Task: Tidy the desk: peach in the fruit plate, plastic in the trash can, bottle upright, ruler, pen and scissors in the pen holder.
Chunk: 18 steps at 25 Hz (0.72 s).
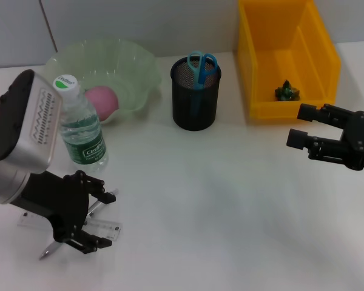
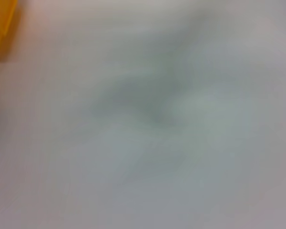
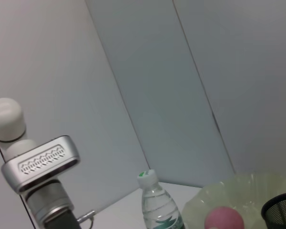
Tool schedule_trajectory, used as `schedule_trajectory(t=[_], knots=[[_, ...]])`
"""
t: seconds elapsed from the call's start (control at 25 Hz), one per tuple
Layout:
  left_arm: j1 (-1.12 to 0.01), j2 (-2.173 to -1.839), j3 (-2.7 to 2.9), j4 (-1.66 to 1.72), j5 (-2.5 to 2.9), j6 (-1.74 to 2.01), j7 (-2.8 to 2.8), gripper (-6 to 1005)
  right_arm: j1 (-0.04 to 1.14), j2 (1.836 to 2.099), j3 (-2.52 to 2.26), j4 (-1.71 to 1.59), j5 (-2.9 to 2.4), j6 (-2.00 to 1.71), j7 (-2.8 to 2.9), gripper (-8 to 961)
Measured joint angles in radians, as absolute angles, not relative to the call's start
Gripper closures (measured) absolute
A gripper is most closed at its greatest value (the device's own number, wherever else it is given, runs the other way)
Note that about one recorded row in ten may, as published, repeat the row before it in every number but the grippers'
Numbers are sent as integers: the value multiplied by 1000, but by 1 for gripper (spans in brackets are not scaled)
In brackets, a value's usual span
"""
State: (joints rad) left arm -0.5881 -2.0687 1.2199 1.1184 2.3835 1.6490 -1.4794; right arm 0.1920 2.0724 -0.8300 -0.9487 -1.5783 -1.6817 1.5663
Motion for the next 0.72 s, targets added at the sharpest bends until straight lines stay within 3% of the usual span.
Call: schedule_trajectory(t=[0.72], knots=[[-644,-2071,1281,1016,2430,1580,-1474,259,196,2075,-830,-929,-1570,-1701,1571,115]])
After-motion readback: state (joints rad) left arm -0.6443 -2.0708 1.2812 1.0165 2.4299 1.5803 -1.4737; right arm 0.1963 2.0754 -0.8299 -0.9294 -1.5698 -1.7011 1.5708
